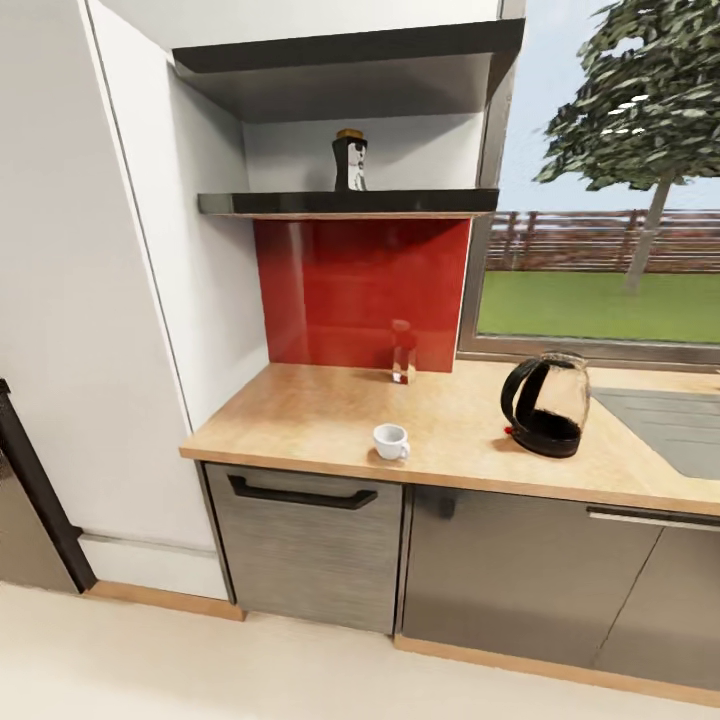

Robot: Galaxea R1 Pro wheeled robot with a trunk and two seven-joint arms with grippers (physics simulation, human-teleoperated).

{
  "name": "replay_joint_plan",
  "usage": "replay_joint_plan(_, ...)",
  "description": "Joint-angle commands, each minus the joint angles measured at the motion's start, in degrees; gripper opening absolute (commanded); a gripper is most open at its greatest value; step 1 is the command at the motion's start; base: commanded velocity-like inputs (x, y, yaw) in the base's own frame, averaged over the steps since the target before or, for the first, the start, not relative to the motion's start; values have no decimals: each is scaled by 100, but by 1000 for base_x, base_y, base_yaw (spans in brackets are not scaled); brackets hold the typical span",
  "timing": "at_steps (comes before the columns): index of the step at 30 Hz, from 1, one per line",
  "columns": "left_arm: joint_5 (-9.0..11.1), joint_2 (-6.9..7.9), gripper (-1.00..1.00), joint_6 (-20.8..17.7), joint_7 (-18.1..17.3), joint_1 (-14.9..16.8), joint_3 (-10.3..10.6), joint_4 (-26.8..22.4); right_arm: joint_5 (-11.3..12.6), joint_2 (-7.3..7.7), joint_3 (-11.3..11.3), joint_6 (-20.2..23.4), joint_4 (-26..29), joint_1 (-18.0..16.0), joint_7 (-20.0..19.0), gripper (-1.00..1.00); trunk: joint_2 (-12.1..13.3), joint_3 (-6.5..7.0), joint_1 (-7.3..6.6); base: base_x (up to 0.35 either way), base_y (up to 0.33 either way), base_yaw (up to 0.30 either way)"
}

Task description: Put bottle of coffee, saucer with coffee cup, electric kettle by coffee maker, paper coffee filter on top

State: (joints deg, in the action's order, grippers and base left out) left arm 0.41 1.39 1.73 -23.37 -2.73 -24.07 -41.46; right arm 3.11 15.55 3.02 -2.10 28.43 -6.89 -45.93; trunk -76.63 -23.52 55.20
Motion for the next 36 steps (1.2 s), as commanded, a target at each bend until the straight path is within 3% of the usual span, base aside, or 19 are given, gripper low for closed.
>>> replay_joint_plan(1, 3, -1, 100, 11, -28, 0, -10, -1, 32, 13, 32, -21, -4, -5, -2, 100, -3, -5, 2, 136, 277, -1)
replay_joint_plan(9, 3, 0, 100, 11, -28, 1, -10, 0, 32, 33, 38, -19, -4, -5, -3, 100, -3, -4, 2, 121, 268, -27)
replay_joint_plan(21, 3, -4, 100, 11, -28, 2, -10, -2, 32, 38, 41, -18, -4, -5, -5, 100, -3, 16, 2, 14, 96, -217)
replay_joint_plan(36, 3, -5, 100, 11, -28, 2, -10, 0, 39, 70, 41, -11, -4, -4, -13, 100, -3, 19, 2, 0, 241, -20)
